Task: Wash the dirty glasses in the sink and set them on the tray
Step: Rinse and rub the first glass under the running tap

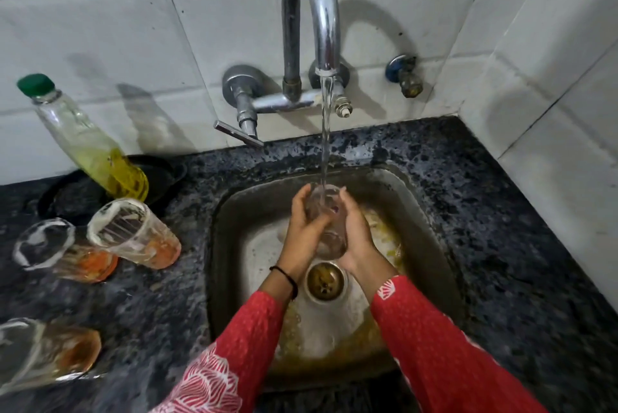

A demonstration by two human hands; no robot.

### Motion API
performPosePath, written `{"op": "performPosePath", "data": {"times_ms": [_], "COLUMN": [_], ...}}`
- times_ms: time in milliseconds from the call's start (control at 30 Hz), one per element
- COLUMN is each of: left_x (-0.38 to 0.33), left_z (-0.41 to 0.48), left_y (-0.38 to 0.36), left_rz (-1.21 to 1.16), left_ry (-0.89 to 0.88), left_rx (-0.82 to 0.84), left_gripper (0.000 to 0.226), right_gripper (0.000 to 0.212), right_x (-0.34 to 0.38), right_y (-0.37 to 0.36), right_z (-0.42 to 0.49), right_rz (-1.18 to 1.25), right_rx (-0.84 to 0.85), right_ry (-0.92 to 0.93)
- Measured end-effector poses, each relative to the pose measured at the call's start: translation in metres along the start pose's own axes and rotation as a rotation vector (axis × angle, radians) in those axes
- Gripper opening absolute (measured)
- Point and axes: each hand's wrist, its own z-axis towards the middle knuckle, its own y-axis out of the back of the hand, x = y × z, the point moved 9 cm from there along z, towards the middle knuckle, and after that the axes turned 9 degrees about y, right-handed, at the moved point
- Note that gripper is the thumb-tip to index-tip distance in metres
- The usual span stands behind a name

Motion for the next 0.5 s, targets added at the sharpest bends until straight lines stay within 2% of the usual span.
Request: {"op": "performPosePath", "data": {"times_ms": [67, 133, 200, 267, 333, 400, 500], "left_x": [0.009, 0.022, 0.031, 0.035, 0.032, 0.019, 0.004], "left_z": [-0.002, -0.001, -0.004, -0.008, -0.005, 0.002, 0.005], "left_y": [0.008, 0.015, 0.018, 0.017, 0.023, 0.031, 0.025], "left_rz": [-0.001, -0.038, -0.151, -0.221, -0.096, 0.18, 0.38], "left_ry": [0.052, 0.133, 0.234, 0.308, 0.255, 0.092, -0.06], "left_rx": [0.02, 0.048, 0.128, 0.211, 0.166, 0.034, -0.02], "left_gripper": [0.064, 0.073, 0.061, 0.044, 0.038, 0.044, 0.06], "right_gripper": [0.047, 0.027, 0.017, 0.019, 0.027, 0.027, 0.02], "right_x": [0.009, 0.026, 0.039, 0.05, 0.064, 0.071, 0.072], "right_y": [-0.006, -0.015, -0.032, -0.05, -0.063, -0.074, -0.076], "right_z": [0.006, 0.008, 0.005, -0.003, -0.01, -0.014, -0.022], "right_rz": [-0.174, -0.353, -0.522, -0.733, -1.04, -1.303, -1.453], "right_rx": [0.022, 0.061, 0.174, 0.299, 0.375, 0.479, 0.599], "right_ry": [0.112, 0.254, 0.365, 0.465, 0.6, 0.674, 0.681]}}
